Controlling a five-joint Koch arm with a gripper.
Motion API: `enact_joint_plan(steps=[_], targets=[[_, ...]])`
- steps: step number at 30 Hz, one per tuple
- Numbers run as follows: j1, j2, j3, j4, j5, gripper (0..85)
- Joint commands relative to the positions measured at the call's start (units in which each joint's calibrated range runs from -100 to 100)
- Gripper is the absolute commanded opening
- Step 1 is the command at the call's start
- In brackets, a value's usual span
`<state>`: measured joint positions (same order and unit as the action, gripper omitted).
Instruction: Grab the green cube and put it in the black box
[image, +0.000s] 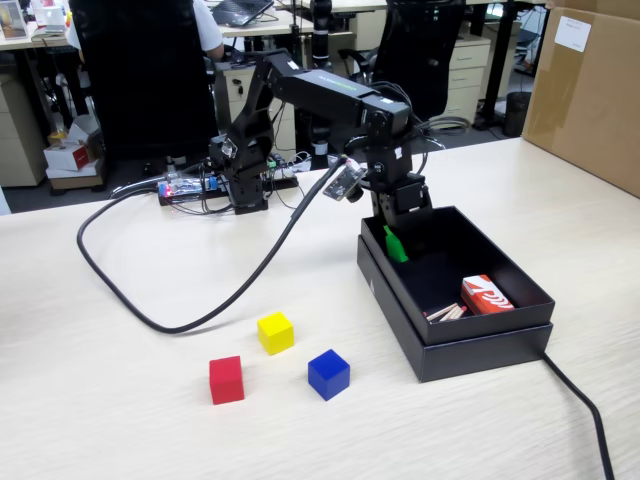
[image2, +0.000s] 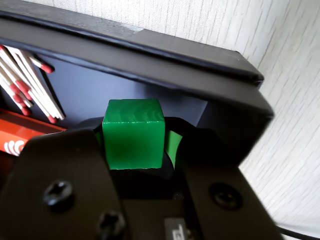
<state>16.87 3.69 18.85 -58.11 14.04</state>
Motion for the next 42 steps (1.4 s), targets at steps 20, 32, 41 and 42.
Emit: enact_joint_plan(steps=[20, 32, 41, 42], targets=[[-4.8, -40.9, -5.3, 0.3, -5.9, 44.1], [-16.1, -84.6, -51.1, 18.0, -14.0, 48.3], [-18.3, -103.0, -76.8, 20.1, -14.1, 50.4], [-18.4, -103.5, -78.6, 20.4, -14.1, 51.1]])
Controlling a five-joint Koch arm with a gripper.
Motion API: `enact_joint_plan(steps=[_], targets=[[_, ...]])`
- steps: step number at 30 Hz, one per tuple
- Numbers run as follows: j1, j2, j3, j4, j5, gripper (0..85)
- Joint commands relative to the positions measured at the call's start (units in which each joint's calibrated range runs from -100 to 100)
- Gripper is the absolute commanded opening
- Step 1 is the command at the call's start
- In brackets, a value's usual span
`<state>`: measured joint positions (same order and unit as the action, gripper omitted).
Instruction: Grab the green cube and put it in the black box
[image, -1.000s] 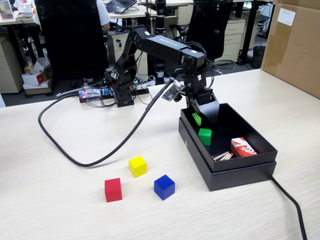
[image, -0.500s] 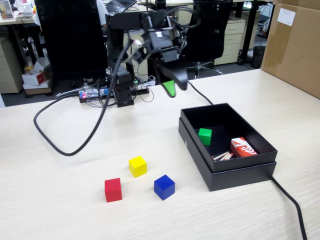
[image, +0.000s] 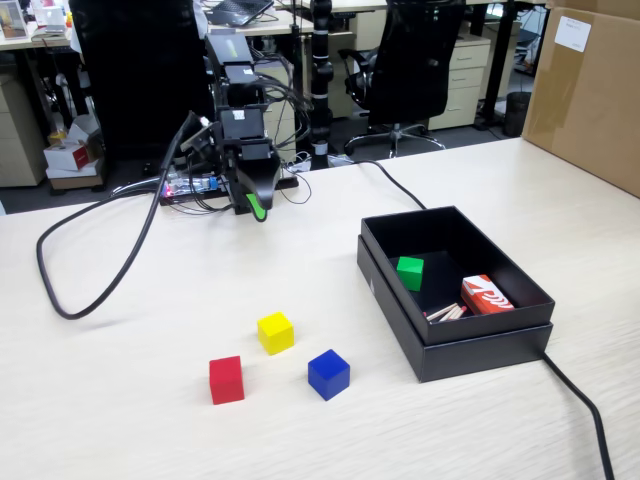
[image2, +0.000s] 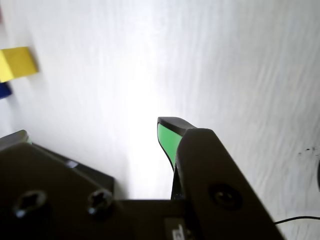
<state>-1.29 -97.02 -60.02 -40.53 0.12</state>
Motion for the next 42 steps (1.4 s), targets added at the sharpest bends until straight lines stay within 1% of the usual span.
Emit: enact_joint_plan(steps=[1, 3, 8, 12, 14, 18, 26, 30, 42], targets=[[-0.4, -3.0, -1.9, 3.5, -0.1, 52.3], [-0.5, -3.0, -5.8, 4.7, -0.2, 52.5], [-1.7, -3.0, -16.6, 20.6, -2.2, 51.9], [-1.8, -3.0, -21.9, 26.4, -2.8, 51.9], [-1.8, -3.0, -25.7, 31.2, -3.3, 51.9], [-2.9, -3.0, -33.9, 40.8, -5.5, 52.3], [-3.2, -2.9, -37.3, 41.1, -6.2, 51.9], [-2.7, -2.9, -37.1, 41.1, -7.3, 49.6], [-2.7, -2.9, -37.0, 41.1, -7.1, 49.7]])
